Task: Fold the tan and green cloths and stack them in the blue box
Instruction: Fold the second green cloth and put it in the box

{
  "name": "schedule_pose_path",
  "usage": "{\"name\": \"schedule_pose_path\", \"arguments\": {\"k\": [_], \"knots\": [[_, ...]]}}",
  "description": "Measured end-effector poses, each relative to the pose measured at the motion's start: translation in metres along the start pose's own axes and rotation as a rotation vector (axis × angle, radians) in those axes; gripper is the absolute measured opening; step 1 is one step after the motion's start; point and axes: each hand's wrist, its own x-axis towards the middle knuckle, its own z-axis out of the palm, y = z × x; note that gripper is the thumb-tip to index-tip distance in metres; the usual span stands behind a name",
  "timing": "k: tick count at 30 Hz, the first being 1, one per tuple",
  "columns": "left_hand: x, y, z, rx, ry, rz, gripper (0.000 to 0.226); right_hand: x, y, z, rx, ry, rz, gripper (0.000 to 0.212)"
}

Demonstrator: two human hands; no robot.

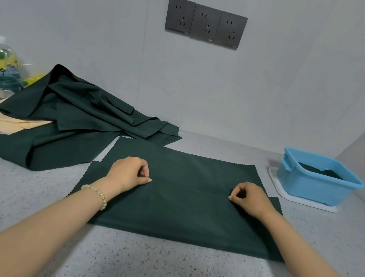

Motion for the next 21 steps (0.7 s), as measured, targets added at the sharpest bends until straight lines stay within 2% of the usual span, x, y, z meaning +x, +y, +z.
{"name": "schedule_pose_path", "arguments": {"k": [2, 5, 9, 12, 15, 21], "knots": [[-0.008, 0.011, 0.005, 0.110, 0.054, 0.025, 0.022, -0.010, -0.011, 0.007, -0.088, 0.094, -0.063, 0.019], [-0.026, 0.034, 0.017, 0.039, 0.117, 0.032, 0.032, -0.033, -0.042, 0.027, 0.021, 0.166, -0.171, 0.025], [-0.046, 0.056, 0.039, 0.064, -0.006, 0.054, 0.045, -0.055, -0.087, 0.062, -0.019, 0.098, -0.274, 0.034], [-0.055, 0.060, 0.055, 0.181, -0.104, 0.030, 0.051, -0.060, -0.106, 0.083, -0.148, 0.012, -0.273, 0.044], [-0.061, 0.054, 0.068, 0.230, -0.081, 0.045, 0.053, -0.062, -0.106, 0.098, -0.229, -0.037, -0.267, 0.049], [-0.059, 0.045, 0.076, 0.197, -0.065, 0.059, 0.060, -0.068, -0.073, 0.093, -0.243, -0.002, -0.180, 0.054]]}}
